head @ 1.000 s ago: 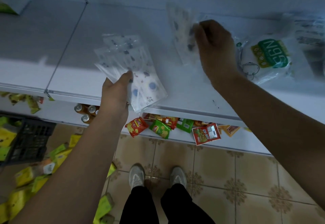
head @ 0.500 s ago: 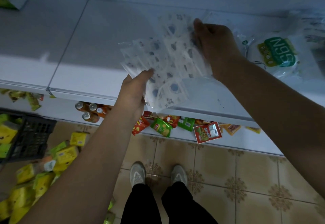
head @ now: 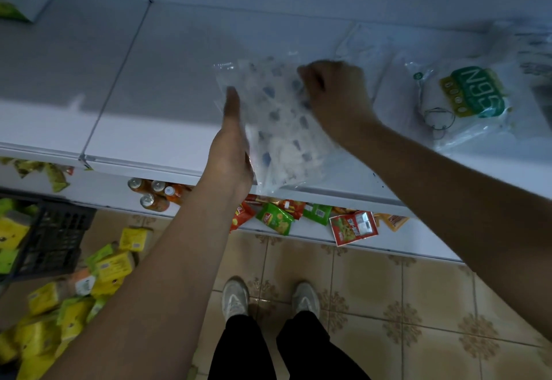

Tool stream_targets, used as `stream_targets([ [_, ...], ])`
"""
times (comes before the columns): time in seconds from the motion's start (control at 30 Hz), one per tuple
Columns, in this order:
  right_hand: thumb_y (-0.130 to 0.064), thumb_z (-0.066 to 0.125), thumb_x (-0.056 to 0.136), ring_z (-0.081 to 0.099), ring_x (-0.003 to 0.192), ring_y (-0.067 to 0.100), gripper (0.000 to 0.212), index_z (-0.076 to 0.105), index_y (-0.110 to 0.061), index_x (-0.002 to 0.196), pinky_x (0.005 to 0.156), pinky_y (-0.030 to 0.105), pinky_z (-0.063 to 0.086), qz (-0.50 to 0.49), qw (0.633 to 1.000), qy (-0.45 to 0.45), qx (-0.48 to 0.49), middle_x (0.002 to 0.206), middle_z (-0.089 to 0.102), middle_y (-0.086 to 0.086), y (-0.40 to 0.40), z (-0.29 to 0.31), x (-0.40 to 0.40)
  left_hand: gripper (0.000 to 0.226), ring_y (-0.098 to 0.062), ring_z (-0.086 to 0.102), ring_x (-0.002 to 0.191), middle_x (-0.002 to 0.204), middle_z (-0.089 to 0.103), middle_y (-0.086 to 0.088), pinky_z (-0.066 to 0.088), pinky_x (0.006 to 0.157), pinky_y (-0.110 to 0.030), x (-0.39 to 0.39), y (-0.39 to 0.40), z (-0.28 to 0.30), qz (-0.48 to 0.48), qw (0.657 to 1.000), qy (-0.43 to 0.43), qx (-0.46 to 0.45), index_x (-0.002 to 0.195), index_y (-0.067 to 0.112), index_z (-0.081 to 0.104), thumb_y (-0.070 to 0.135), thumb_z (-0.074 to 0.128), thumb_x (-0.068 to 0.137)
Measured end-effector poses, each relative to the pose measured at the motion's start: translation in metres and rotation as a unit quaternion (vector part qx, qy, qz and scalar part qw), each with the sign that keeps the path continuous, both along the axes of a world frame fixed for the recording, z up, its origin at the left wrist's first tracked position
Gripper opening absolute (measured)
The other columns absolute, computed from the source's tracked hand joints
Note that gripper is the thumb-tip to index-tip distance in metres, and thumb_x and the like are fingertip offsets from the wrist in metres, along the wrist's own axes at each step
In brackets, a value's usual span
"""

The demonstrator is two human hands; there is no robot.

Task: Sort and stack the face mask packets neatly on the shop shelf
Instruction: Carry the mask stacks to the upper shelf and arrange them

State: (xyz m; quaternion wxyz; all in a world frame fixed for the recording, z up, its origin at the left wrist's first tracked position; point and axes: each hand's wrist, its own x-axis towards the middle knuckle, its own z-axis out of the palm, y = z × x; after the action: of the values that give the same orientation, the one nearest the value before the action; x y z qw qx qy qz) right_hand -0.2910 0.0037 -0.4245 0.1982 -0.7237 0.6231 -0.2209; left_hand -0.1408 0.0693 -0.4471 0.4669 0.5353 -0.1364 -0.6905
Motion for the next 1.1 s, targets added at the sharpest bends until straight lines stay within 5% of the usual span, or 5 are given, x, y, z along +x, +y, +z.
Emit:
stream_targets([
  [0.43,-0.044,0.051,0.098,0.055,0.112,0.031,0.040,0.063,-0.013,0.119,0.081,0.038,0.047,0.008,0.976,0.215,-0.035,0.115,0.065,0.011,-0.014,-0.047,-0.042,0.037,-0.019,0.071,0.095,0.108,0.074,0.000,0.057,0.077,-0.035,0.018,0.000,-0.004,0.079,0.976,-0.202,-0.002,0.125,0.017,0.063,0.022,0.072,0.089],
  [0.57,-0.046,0.059,0.091,0.060,0.074,0.026,0.033,0.062,-0.016,0.078,0.063,0.029,0.040,-0.066,0.991,-0.119,-0.011,0.078,0.063,0.013,-0.022,-0.011,-0.035,0.033,-0.020,0.071,0.094,0.106,0.074,0.000,0.057,0.077,-0.035,0.022,0.002,0.001,0.089,0.978,-0.190,-0.001,0.122,0.020,0.062,0.019,0.070,0.090],
  [0.67,-0.037,0.057,0.097,0.072,0.093,0.029,0.033,0.067,-0.005,0.101,0.084,0.041,0.058,-0.071,0.831,-0.521,0.182,0.100,0.074,0.015,-0.029,0.023,-0.037,0.023,-0.019,0.073,0.085,0.094,0.075,0.001,0.057,0.069,-0.034,0.022,0.002,0.007,0.081,0.985,-0.154,0.005,0.114,0.018,0.064,0.015,0.066,0.092],
  [0.83,-0.034,0.048,0.102,0.073,0.085,0.023,0.033,0.068,-0.008,0.105,0.078,0.039,0.061,-0.060,0.764,-0.552,0.328,0.097,0.075,0.009,-0.021,0.031,-0.017,0.049,-0.028,0.070,0.110,0.118,0.073,-0.005,0.054,0.095,-0.048,0.008,-0.003,0.020,0.001,0.999,0.034,-0.001,0.126,0.022,0.065,0.058,0.050,0.096],
  [1.1,-0.050,0.042,0.096,0.061,0.111,0.034,0.051,0.062,-0.007,0.112,0.097,0.039,0.049,-0.107,0.991,-0.007,0.084,0.116,0.066,0.018,-0.049,-0.020,-0.033,0.041,-0.023,0.071,0.106,0.114,0.074,0.001,0.057,0.090,-0.048,-0.004,-0.001,-0.007,-0.051,0.991,-0.124,-0.027,0.129,0.020,0.062,0.019,0.072,0.089],
])
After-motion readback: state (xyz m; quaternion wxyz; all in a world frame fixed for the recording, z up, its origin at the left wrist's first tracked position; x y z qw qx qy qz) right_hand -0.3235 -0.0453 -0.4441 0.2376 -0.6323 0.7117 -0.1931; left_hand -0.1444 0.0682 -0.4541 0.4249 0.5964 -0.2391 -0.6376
